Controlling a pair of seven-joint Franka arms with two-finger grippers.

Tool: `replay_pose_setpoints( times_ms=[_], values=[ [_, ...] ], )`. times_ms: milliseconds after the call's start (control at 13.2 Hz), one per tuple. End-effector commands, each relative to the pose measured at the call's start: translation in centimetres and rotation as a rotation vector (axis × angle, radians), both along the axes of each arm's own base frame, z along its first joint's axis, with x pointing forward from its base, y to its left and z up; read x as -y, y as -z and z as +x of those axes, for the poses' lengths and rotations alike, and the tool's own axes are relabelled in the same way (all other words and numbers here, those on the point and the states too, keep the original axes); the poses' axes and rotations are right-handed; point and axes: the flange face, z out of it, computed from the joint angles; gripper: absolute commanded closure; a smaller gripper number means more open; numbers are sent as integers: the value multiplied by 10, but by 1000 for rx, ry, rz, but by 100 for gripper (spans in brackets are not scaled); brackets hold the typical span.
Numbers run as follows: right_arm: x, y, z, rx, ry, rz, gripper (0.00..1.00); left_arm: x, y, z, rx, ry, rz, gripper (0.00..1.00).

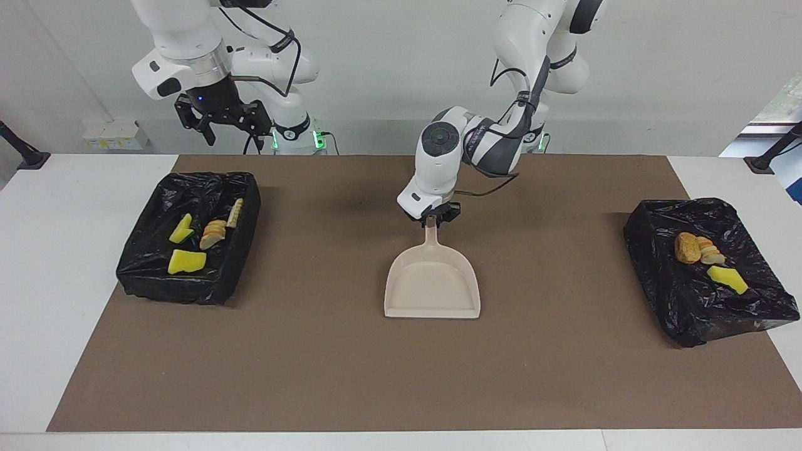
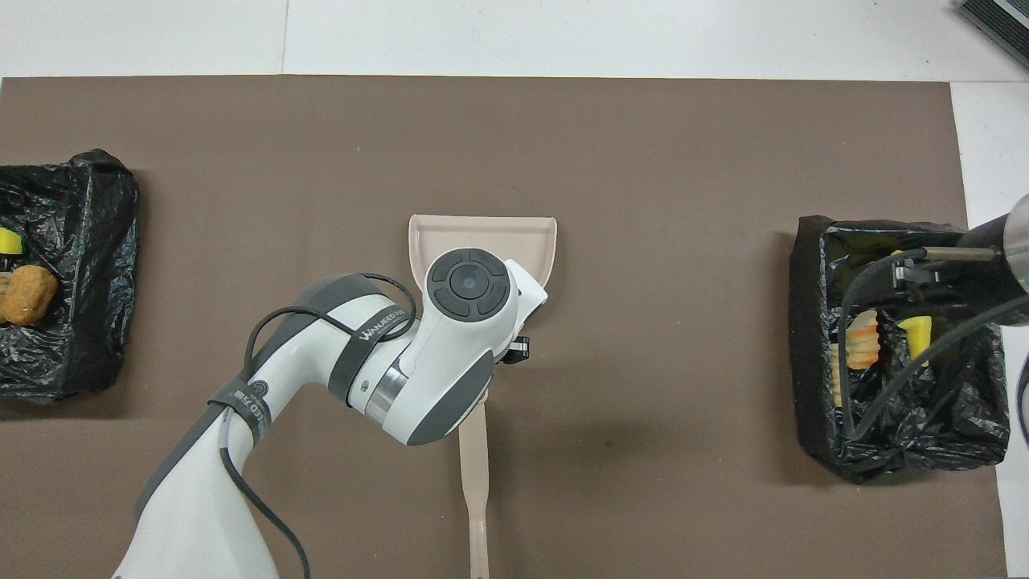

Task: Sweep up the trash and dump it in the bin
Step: 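Set the dustpan on the brush handle and open the left gripper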

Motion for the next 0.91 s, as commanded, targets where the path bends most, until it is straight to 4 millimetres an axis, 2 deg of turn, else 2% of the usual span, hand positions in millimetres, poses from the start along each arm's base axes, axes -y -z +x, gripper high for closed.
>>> replay_pose_setpoints(
  times_ms=[0,152,304,380,683,835],
  values=[
    [6,-2,-3,17,-8,21,0,-33,-40,22,27,-64,15,0],
    [4,-2,-3,15,-11,20,0,-54,-66,46,55,-97,12,0],
    [5,-2,-3,15,-10,21,0,-91,-90,68,98,-123,16,0],
    [5,-2,-3,15,-10,21,0,-106,-100,74,113,-95,17,0],
    [5,-2,-3,15,-10,21,0,-195,-144,95,139,-29,16,0],
    [5,-2,-3,15,-10,21,0,-233,-165,98,158,-13,9,0]
  ],
)
